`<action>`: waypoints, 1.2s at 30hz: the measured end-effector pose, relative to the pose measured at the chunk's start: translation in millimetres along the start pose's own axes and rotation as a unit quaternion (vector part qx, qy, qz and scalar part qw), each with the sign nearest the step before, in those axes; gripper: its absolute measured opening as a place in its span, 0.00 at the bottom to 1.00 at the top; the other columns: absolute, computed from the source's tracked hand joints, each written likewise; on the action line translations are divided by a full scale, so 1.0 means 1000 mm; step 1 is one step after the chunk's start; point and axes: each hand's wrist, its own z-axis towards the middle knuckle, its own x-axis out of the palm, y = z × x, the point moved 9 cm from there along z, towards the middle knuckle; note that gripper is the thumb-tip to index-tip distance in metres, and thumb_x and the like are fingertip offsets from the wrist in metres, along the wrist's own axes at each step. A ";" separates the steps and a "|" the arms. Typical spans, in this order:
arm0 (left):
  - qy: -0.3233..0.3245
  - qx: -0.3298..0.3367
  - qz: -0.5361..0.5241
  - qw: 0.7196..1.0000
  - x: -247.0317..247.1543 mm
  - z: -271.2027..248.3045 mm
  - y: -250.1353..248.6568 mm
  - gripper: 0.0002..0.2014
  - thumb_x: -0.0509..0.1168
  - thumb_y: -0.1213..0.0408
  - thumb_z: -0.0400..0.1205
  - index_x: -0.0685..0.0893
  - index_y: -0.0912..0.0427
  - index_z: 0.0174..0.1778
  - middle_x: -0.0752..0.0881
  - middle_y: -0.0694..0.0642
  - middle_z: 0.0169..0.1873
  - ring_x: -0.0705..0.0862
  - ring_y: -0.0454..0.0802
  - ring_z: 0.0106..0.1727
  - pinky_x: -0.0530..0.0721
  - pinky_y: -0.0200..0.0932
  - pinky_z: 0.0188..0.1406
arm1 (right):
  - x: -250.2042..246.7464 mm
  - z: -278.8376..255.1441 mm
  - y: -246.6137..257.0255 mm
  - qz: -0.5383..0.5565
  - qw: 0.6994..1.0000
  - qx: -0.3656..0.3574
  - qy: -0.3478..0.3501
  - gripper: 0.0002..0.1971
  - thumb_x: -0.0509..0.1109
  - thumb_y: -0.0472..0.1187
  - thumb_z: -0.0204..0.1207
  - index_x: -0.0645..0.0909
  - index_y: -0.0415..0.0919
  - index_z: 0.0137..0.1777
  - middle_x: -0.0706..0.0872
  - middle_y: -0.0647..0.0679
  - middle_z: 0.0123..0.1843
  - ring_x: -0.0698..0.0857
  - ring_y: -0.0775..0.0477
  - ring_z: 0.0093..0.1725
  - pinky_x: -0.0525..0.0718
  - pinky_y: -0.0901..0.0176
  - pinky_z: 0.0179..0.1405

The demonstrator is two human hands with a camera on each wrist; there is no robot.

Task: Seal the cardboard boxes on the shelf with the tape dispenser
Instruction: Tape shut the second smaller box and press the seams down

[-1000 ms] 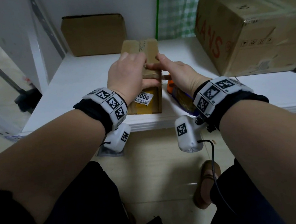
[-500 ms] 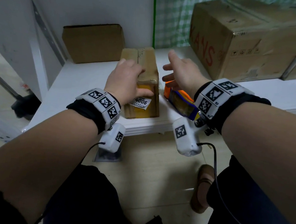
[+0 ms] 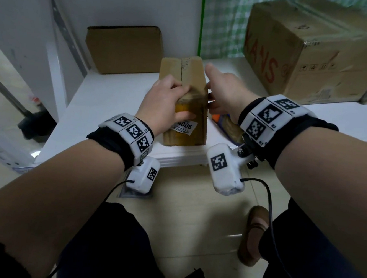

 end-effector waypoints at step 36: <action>0.199 -0.044 -0.031 0.979 0.001 -0.009 0.032 0.39 0.66 0.52 0.80 0.51 0.44 0.83 0.74 0.58 0.74 0.75 0.55 0.70 0.69 0.42 0.67 | 0.020 -0.008 -0.037 -0.225 0.965 0.078 0.108 0.35 0.40 0.67 0.81 0.73 0.36 0.55 0.82 0.39 0.49 0.81 0.40 0.46 0.80 0.48 0.53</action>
